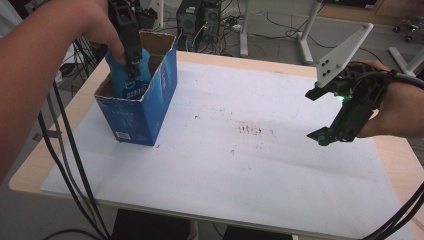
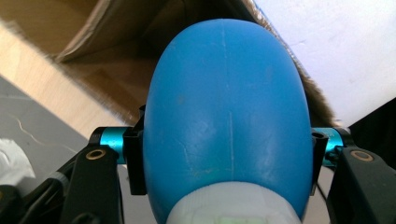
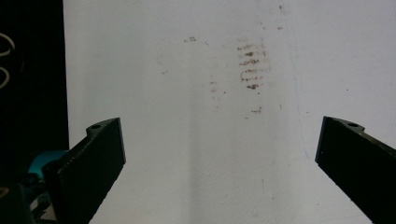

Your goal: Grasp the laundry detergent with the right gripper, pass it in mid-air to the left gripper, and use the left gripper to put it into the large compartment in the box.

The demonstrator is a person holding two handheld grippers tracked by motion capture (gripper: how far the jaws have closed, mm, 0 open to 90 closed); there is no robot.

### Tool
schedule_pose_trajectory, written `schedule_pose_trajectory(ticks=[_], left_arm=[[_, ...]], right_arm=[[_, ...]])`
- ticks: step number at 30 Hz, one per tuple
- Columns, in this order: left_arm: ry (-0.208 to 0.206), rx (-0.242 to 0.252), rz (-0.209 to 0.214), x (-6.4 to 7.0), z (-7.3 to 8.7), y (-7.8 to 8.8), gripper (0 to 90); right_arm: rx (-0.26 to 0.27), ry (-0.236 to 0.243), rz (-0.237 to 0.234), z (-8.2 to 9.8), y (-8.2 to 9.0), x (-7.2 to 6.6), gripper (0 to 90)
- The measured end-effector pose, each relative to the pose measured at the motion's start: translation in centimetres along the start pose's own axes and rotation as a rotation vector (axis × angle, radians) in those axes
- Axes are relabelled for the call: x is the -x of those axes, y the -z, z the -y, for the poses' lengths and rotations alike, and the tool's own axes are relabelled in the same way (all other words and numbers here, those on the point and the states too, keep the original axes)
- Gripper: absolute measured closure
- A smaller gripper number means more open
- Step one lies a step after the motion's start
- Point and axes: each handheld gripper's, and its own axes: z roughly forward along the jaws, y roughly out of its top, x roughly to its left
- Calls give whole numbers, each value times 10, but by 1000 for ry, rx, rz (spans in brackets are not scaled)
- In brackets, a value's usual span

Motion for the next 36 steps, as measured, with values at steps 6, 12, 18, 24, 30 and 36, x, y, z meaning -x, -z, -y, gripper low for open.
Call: schedule_pose_trajectory(ticks=[6,12,18,24,30,36], left_arm=[[-94,1,-3,2,-2,-16,385],[-101,13,4,0,-2,-32,384],[-111,-5,17,0,-3,-46,382],[-115,-9,23,-2,-2,-52,382],[-109,-1,33,-2,-2,-51,376],[-83,37,37,-2,2,-39,303]], right_arm=[[-6,-2,-2,-3,-4,1,8],[-12,5,-4,-5,-6,0,8],[-8,5,1,-4,-5,-1,8],[-11,-1,1,-2,-5,-1,8],[-12,0,3,-2,-6,0,8],[-15,7,2,-3,-7,-1,8]])
